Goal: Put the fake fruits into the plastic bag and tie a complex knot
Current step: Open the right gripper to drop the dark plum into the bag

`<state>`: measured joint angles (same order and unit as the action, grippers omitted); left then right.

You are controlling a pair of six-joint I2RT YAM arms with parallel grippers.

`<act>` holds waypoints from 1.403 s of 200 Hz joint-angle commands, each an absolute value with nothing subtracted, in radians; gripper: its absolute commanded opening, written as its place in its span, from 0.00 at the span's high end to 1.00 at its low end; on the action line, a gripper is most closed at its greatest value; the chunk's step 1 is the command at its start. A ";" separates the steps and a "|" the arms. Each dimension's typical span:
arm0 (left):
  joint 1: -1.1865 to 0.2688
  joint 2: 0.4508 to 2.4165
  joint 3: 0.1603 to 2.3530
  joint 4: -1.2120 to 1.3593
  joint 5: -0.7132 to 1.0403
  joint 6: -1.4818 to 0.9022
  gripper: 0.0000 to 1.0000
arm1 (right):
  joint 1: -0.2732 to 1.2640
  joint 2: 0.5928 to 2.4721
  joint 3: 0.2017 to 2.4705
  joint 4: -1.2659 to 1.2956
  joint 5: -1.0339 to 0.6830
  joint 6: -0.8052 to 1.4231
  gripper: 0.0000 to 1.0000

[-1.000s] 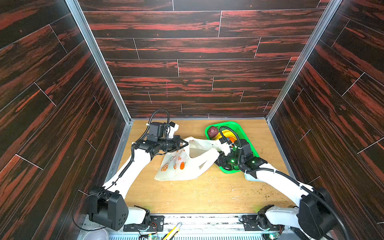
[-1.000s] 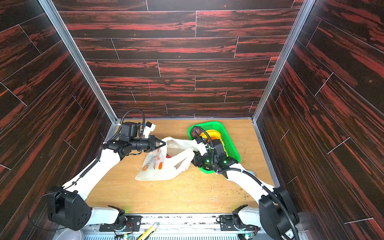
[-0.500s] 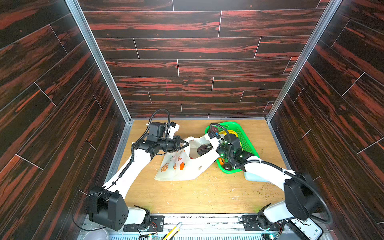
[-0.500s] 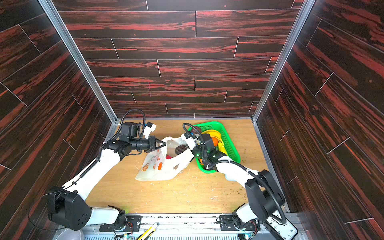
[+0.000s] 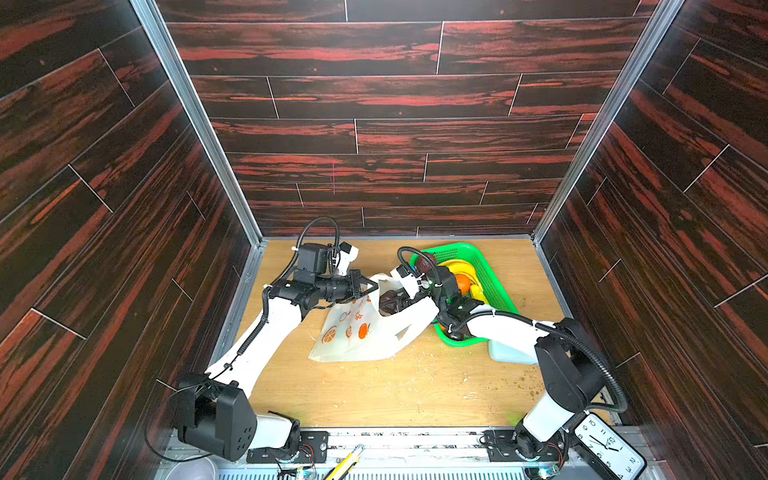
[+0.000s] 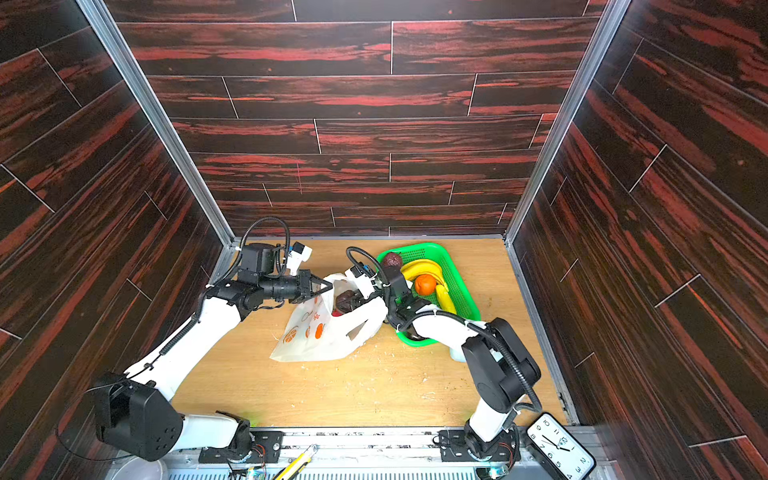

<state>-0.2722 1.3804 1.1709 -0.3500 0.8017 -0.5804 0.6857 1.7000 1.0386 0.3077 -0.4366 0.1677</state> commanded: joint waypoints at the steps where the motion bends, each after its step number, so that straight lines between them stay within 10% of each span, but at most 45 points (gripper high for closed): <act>1: -0.269 1.378 1.172 -0.339 0.799 -0.578 1.00 | 0.692 1.725 1.061 0.327 -0.423 0.183 0.48; 142: -0.269 1.368 1.179 -0.351 0.766 -0.580 1.00 | 0.693 1.733 1.082 0.285 -0.318 0.202 0.24; 280: -0.269 1.352 1.161 -0.351 0.756 -0.579 1.00 | 0.693 1.579 0.942 0.244 -0.217 0.194 0.33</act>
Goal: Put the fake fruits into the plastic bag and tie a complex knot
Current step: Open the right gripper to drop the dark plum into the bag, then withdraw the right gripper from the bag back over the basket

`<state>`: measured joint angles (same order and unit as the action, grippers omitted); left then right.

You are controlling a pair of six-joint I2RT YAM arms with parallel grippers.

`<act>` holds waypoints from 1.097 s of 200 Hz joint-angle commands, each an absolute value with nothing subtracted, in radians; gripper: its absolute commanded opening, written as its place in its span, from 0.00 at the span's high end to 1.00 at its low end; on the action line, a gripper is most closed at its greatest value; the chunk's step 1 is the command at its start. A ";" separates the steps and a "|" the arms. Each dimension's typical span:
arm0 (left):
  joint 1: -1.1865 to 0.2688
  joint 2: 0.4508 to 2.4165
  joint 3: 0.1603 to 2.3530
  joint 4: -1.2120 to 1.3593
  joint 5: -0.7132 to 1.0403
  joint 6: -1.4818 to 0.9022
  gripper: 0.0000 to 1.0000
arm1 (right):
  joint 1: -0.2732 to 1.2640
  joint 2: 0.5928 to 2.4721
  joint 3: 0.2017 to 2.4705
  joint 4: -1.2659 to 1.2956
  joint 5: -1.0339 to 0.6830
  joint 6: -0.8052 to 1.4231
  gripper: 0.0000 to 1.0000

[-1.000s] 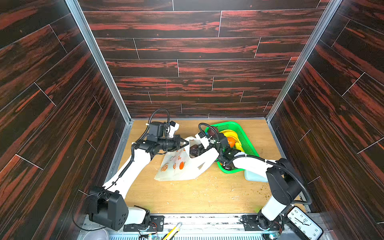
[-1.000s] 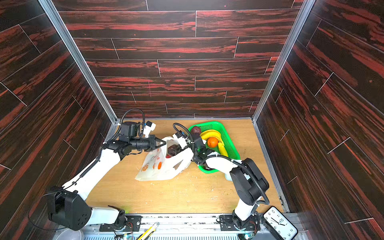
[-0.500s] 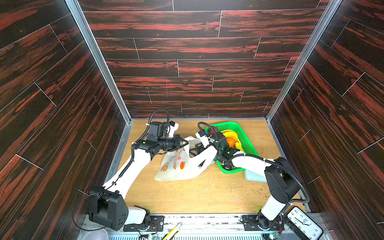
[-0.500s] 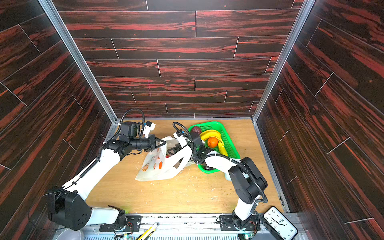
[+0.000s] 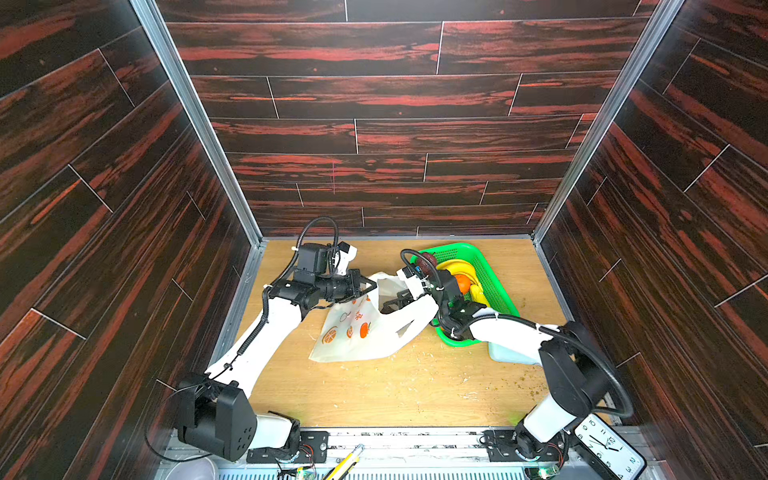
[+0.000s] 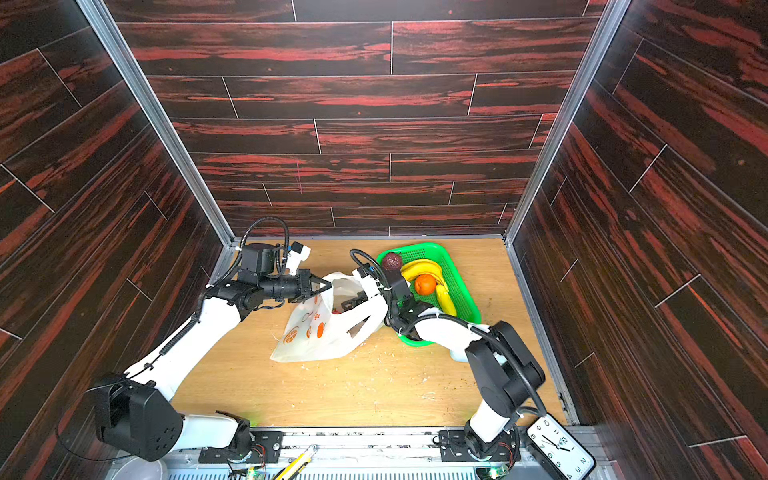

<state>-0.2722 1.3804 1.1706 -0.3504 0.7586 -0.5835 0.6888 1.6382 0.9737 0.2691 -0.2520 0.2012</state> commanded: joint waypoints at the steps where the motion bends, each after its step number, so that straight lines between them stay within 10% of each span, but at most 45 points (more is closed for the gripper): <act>1: -0.269 1.352 1.160 -0.351 0.757 -0.579 1.00 | 0.693 1.578 0.940 0.243 -0.217 0.194 0.34; 110: -0.269 1.324 1.154 -0.354 0.761 -0.580 1.00 | 0.658 1.507 0.850 0.140 -0.054 0.189 0.70; 219: -0.267 1.316 1.154 -0.371 0.727 -0.571 1.00 | 0.616 1.298 0.722 0.052 -0.089 0.186 0.76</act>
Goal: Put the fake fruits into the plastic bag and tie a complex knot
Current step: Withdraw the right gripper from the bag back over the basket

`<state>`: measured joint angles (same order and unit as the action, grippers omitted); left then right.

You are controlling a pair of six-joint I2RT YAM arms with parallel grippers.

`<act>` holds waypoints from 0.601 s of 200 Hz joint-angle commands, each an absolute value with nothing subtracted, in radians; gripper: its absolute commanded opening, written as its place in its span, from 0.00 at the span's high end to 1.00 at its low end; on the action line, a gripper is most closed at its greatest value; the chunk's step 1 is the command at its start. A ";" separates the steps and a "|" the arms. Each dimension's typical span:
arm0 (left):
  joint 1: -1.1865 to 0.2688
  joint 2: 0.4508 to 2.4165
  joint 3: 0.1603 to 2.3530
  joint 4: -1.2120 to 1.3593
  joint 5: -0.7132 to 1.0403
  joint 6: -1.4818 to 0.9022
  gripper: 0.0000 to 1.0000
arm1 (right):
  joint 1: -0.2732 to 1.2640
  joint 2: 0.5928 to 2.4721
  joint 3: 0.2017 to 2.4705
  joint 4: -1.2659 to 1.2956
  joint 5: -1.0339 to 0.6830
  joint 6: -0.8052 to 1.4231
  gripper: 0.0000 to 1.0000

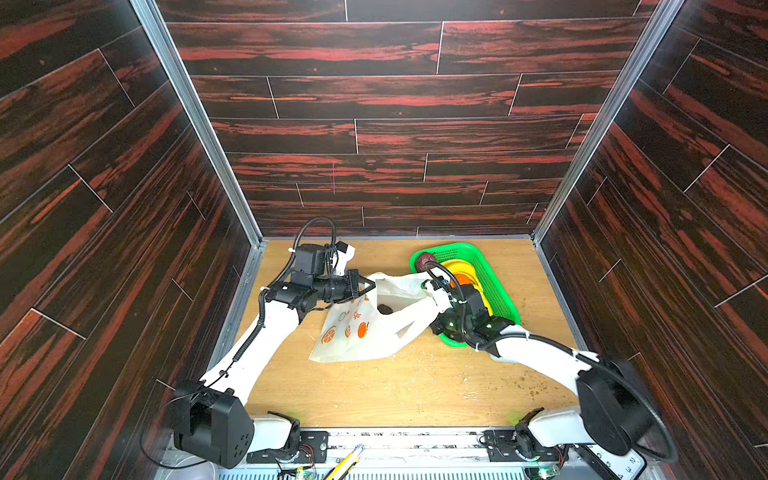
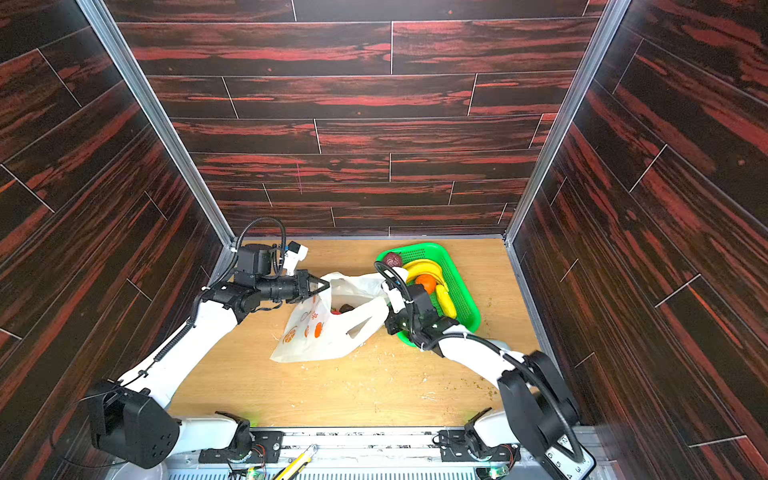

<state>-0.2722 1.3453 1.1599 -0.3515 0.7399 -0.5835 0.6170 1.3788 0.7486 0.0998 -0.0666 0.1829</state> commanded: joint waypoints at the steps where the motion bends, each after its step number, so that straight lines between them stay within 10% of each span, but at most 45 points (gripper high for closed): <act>1: -0.267 1.317 1.155 -0.371 0.727 -0.570 1.00 | 0.616 1.298 0.722 0.052 -0.089 0.186 0.76; 47: -0.266 1.324 1.158 -0.374 0.709 -0.566 1.00 | 0.616 1.137 0.710 -0.115 -0.106 0.176 0.73; 120: -0.265 1.327 1.165 -0.378 0.688 -0.560 1.00 | 0.575 0.987 0.829 -0.336 0.085 0.200 0.41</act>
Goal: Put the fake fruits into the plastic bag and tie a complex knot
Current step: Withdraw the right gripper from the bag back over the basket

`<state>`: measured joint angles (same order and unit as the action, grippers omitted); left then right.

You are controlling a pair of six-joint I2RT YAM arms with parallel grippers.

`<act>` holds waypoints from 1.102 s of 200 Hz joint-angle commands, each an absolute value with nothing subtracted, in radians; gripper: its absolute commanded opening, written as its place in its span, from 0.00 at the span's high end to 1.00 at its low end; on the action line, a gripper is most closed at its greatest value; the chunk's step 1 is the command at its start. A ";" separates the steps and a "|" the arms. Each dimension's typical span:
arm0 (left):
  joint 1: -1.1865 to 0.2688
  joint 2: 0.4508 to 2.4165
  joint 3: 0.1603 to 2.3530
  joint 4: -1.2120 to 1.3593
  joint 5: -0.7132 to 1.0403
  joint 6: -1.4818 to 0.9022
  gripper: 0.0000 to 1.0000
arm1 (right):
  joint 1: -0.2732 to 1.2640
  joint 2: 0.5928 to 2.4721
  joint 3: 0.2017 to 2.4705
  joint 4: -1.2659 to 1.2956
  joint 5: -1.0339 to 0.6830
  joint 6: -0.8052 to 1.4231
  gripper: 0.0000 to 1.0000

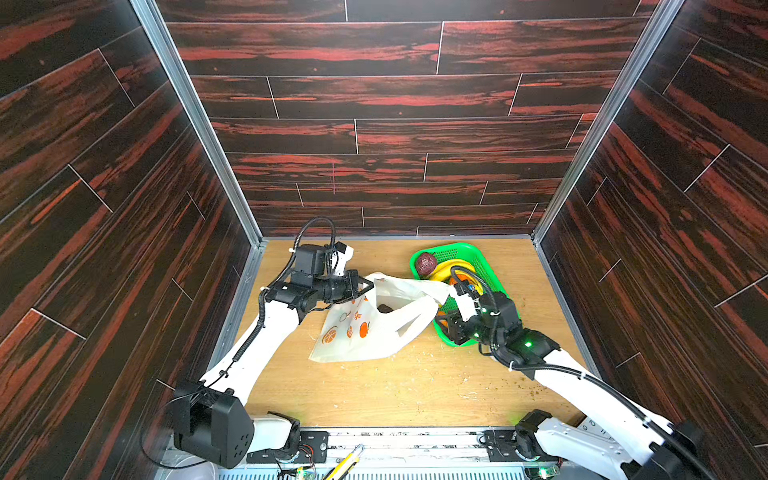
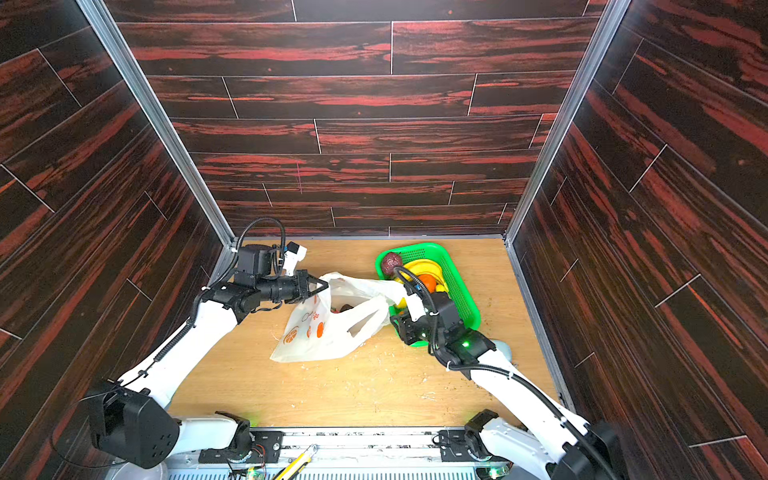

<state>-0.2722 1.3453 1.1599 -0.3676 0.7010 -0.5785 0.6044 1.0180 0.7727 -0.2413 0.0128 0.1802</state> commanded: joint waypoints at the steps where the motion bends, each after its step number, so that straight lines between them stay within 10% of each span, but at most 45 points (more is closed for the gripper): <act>1: -0.265 1.327 1.166 -0.379 0.688 -0.561 1.00 | 0.574 0.986 0.831 -0.338 0.085 0.202 0.41; 57: -0.267 1.325 1.165 -0.375 0.686 -0.554 1.00 | 0.371 1.032 0.863 -0.424 -0.070 0.288 0.23; 220: -0.265 1.322 1.170 -0.405 0.682 -0.536 1.00 | 0.347 1.681 1.092 -0.459 -0.216 0.297 0.32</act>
